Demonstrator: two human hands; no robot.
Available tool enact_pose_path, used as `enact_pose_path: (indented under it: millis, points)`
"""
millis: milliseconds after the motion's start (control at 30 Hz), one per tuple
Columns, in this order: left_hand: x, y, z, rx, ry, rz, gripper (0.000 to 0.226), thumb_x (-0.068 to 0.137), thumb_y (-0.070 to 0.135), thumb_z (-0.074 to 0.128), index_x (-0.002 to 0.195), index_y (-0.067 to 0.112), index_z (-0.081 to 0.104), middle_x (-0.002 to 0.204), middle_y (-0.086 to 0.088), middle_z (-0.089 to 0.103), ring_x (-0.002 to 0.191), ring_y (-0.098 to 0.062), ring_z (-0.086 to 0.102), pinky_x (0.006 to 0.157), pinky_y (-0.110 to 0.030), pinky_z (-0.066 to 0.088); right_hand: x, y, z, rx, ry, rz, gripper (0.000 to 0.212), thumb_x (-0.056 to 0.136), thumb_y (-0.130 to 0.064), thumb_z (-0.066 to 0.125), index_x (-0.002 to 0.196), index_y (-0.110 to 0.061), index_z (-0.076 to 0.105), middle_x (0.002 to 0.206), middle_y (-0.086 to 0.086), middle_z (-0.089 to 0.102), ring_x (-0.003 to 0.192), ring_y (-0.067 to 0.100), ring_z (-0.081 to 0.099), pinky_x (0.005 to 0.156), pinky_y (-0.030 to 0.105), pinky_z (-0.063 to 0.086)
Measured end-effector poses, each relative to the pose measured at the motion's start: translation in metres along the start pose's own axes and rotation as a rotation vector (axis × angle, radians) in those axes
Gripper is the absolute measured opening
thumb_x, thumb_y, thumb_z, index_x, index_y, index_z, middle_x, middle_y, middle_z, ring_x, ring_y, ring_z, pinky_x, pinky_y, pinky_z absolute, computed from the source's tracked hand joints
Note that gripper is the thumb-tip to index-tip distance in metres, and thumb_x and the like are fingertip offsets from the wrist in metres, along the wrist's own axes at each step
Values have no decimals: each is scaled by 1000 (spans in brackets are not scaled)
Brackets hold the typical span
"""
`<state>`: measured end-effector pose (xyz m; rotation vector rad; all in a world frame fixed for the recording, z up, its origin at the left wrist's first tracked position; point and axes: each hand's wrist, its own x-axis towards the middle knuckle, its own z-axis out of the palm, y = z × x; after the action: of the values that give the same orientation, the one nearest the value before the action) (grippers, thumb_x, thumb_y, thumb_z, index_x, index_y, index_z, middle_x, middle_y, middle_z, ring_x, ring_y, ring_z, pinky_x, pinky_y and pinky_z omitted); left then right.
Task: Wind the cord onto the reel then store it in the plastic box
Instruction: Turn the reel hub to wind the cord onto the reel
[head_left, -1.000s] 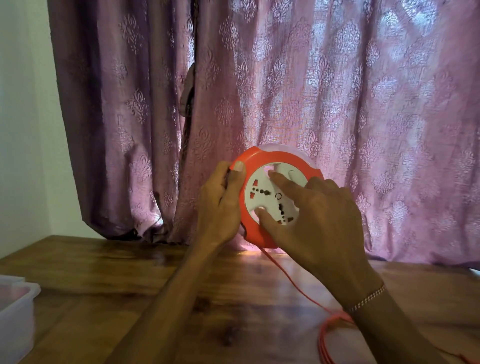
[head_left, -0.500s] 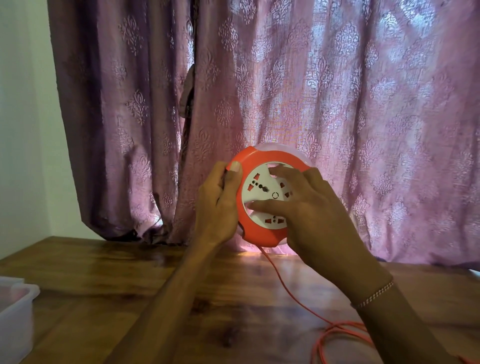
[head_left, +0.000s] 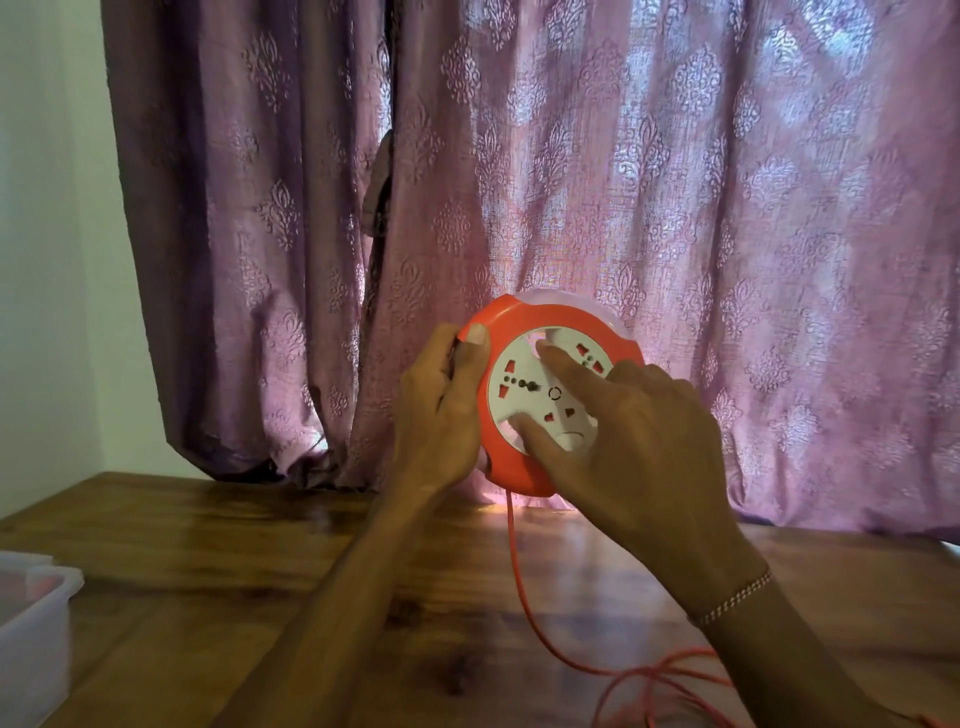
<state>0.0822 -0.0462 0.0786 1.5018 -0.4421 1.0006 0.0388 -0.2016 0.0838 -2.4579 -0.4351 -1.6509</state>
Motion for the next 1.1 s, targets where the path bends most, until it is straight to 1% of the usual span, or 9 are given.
enact_pose_path:
  millis: [133, 267, 367, 433, 500, 667, 733, 867, 1100]
  points:
    - [0, 1, 0, -41, 3, -22, 47, 97, 56, 45, 88, 12, 57, 82, -17, 66, 71, -19, 59, 70, -57, 54, 3, 2, 2, 62, 5, -15, 59, 85, -68, 53, 134, -35, 60, 89, 2, 70, 87, 28, 60, 73, 37, 44]
    - [2, 2, -2, -84, 21, -46, 56, 95, 60, 44, 96, 6, 58, 91, -23, 69, 81, -34, 68, 74, -60, 56, 4, 4, 4, 111, 56, -74, 57, 90, -63, 56, 136, -29, 59, 92, 3, 62, 88, 24, 47, 72, 38, 43]
    - [5, 3, -5, -102, 35, -57, 47, 99, 50, 45, 98, 5, 60, 93, -19, 72, 79, -22, 69, 75, -53, 58, 3, 2, 0, 127, 101, -106, 52, 92, -57, 59, 129, -21, 62, 93, 5, 61, 88, 25, 46, 71, 38, 43]
    - [6, 3, -6, -80, 28, -53, 48, 99, 48, 44, 98, 2, 58, 86, -12, 72, 74, -12, 67, 68, -42, 58, 4, 1, -3, 132, 142, -145, 35, 95, -42, 62, 119, -17, 66, 95, 8, 61, 88, 28, 48, 71, 42, 46]
    - [6, 3, -7, -73, 25, -43, 47, 100, 47, 44, 95, 2, 57, 79, -4, 69, 69, -9, 65, 63, -35, 55, 4, 4, -3, 131, 125, -242, 25, 94, -20, 53, 112, -19, 69, 104, 10, 62, 94, 30, 47, 71, 45, 48]
    - [7, 0, -7, -70, 38, -19, 51, 100, 51, 45, 94, 2, 55, 90, -25, 66, 78, -31, 67, 71, -59, 56, 4, 11, 6, 93, -44, -385, 62, 71, -8, 37, 113, -37, 72, 142, 6, 52, 110, 29, 47, 80, 42, 47]
    - [7, -1, -7, -50, 40, -11, 50, 100, 53, 45, 94, 5, 55, 90, -24, 67, 84, -42, 67, 72, -61, 55, 3, 9, 7, 49, -45, -368, 65, 70, -8, 36, 114, -40, 71, 145, 5, 52, 110, 30, 46, 77, 41, 43]
    - [5, -1, -6, -17, 27, 17, 45, 103, 47, 45, 90, 5, 54, 86, -24, 64, 77, -38, 64, 70, -59, 54, 3, 6, 3, -15, -52, -336, 59, 77, -20, 30, 110, -42, 74, 140, 6, 56, 108, 33, 46, 74, 40, 36]
    - [4, -1, -4, -5, 24, 24, 49, 98, 57, 45, 89, 10, 54, 85, -23, 65, 81, -44, 64, 69, -60, 55, 2, -1, -2, 8, -48, -210, 52, 82, -34, 36, 122, -47, 66, 124, 13, 57, 104, 32, 46, 75, 42, 42]
